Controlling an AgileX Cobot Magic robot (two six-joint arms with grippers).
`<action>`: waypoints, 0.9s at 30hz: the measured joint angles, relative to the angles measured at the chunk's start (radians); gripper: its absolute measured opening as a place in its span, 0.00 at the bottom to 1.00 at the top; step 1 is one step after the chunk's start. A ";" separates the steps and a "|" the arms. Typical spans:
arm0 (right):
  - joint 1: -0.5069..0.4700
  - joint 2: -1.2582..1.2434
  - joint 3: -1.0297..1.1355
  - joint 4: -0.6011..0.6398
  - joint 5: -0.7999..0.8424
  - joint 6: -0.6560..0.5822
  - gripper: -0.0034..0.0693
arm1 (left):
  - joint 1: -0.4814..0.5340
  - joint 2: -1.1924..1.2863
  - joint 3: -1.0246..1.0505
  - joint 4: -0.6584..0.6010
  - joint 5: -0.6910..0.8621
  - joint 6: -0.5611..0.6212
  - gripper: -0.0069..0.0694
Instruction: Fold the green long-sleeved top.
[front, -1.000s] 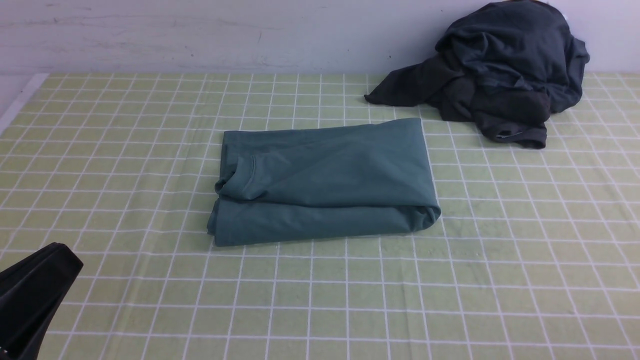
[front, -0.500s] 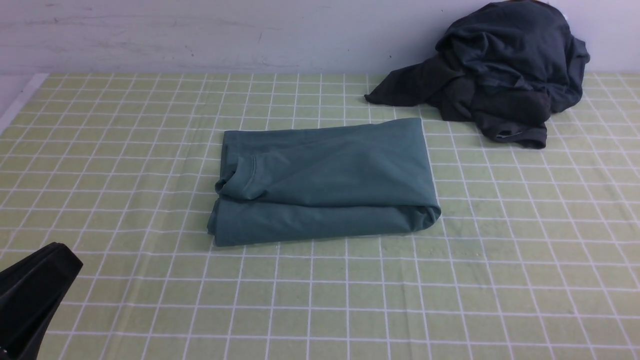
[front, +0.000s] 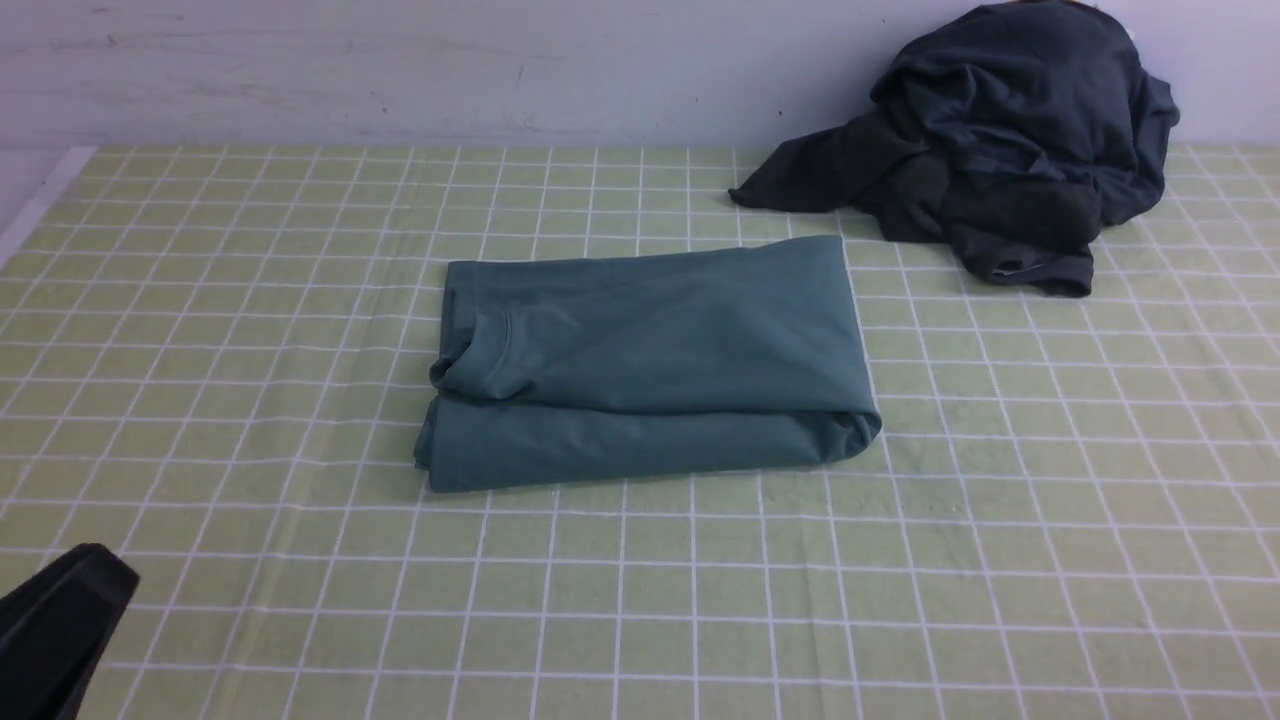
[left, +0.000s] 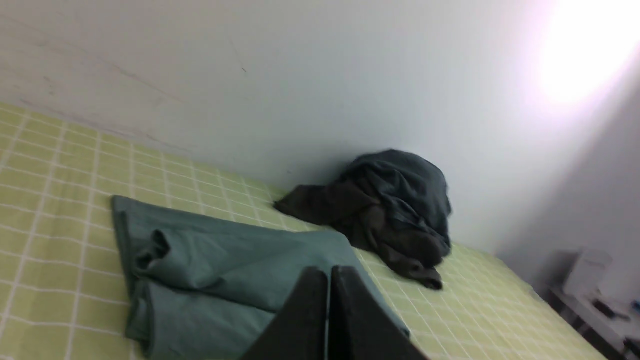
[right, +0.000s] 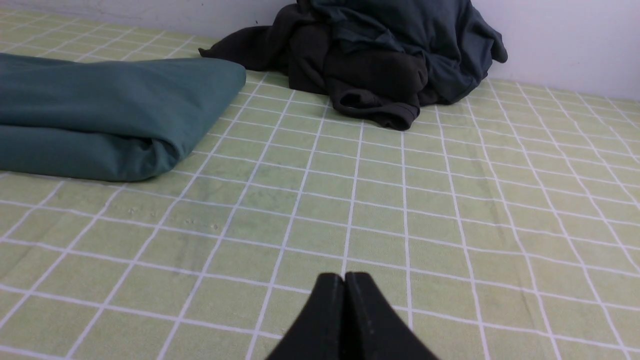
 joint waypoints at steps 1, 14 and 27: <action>0.000 0.000 0.000 0.000 0.000 0.000 0.03 | 0.000 -0.011 0.007 -0.004 -0.007 0.005 0.09; 0.000 0.000 0.000 0.000 0.001 0.000 0.03 | 0.055 -0.082 0.084 0.679 -0.229 -0.286 0.09; 0.000 0.000 0.000 0.000 0.001 0.000 0.03 | 0.150 -0.082 0.120 1.364 0.154 -0.960 0.09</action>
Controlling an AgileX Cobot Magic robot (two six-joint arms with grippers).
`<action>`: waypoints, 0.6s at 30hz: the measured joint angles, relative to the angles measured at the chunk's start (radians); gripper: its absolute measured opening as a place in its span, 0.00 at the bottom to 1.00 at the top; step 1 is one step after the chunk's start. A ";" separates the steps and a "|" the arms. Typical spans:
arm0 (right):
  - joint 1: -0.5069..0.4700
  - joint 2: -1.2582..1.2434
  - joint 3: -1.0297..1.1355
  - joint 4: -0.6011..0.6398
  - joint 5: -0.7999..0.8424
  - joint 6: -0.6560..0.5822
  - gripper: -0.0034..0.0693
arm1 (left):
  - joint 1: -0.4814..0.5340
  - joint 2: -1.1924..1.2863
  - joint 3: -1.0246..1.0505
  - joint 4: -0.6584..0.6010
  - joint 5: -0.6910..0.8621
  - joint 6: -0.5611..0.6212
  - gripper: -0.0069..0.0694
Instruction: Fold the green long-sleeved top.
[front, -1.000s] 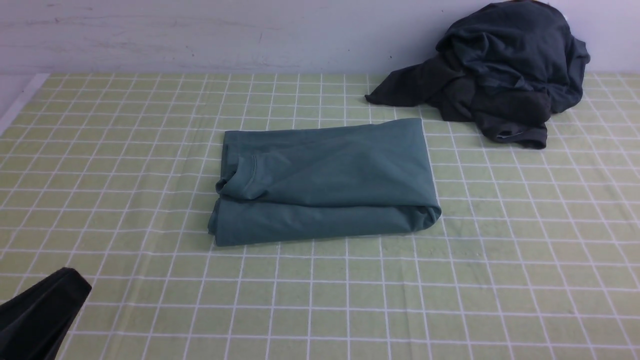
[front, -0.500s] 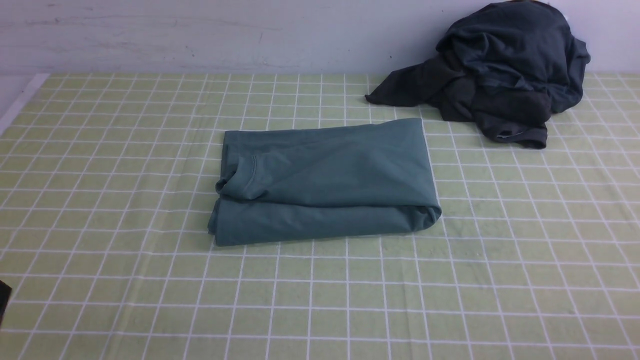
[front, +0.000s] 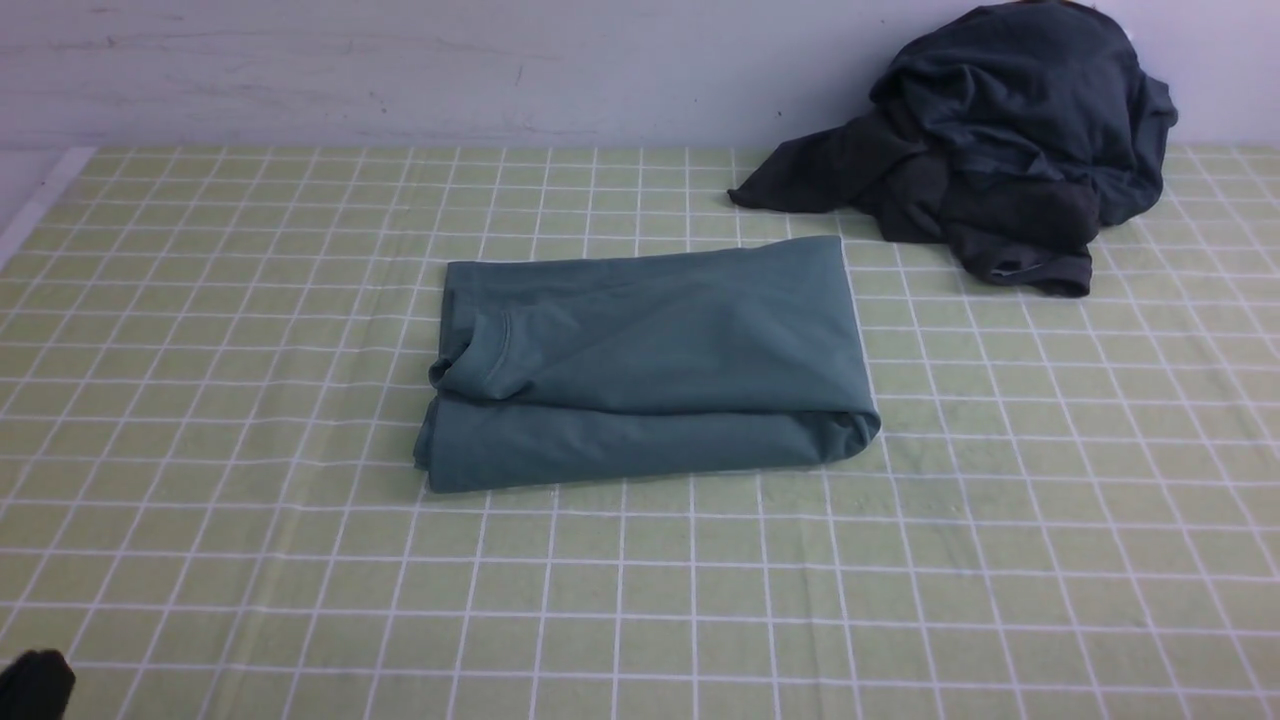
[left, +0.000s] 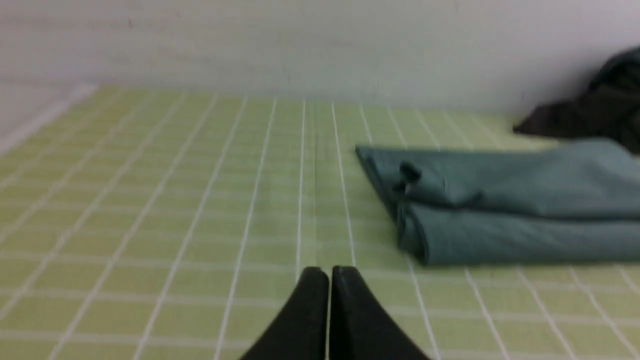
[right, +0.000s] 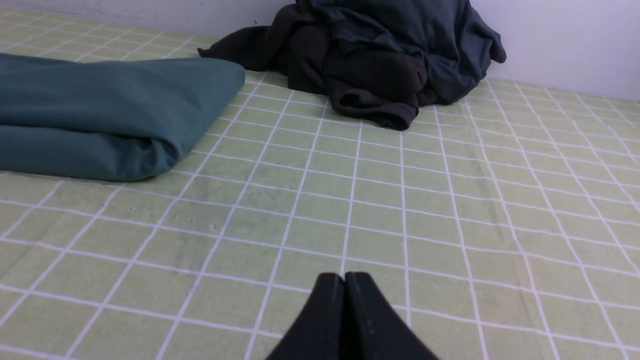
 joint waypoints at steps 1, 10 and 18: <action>0.000 0.000 0.000 0.000 0.000 0.000 0.03 | 0.000 0.000 0.000 0.014 0.055 -0.012 0.09; 0.000 0.000 0.000 0.000 0.000 0.000 0.03 | -0.010 0.000 -0.003 0.057 0.102 -0.032 0.09; 0.000 0.000 0.000 0.000 0.000 0.000 0.03 | -0.010 0.000 -0.006 0.057 0.112 -0.032 0.09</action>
